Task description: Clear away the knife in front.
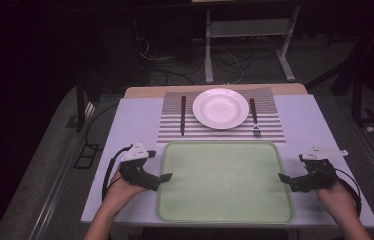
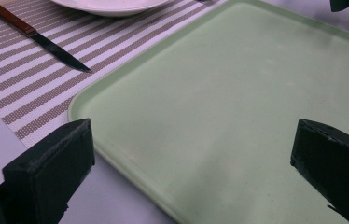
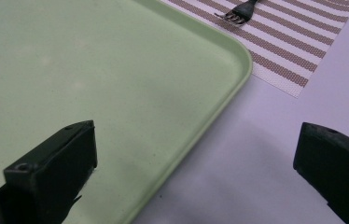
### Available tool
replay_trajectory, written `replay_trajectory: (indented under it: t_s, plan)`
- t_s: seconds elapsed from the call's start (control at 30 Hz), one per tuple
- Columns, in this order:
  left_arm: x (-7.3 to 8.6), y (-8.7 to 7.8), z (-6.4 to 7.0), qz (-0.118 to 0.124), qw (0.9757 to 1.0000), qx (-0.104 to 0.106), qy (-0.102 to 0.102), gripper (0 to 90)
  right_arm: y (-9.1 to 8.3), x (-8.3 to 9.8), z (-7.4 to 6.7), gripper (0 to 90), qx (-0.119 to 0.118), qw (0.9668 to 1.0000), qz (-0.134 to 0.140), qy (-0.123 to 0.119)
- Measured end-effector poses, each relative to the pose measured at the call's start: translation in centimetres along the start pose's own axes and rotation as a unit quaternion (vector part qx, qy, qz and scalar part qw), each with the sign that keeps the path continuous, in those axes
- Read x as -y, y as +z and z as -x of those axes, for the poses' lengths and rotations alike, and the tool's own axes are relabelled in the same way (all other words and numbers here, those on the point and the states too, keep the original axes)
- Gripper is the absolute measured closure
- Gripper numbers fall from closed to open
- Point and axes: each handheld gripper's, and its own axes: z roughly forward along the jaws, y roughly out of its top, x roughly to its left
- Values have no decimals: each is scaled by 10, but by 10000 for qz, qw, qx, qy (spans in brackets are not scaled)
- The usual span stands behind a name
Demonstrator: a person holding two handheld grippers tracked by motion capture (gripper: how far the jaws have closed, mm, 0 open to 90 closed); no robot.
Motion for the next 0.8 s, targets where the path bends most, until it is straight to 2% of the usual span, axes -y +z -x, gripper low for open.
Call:
replay_trajectory:
  t_s: [0.27,0.47,0.8]
  plan:
    - [-1,2,-2,42,10000,-4,-78,0,1,1,-1,0,-17,10000,6,-22]
    - [-4,4,-4,45,10000,-30,-38,0,2,1,-1,0,-47,10000,-16,-40]
    - [-10,13,-13,86,9999,-38,-112,0,4,1,-2,0,-67,10000,-55,-36]
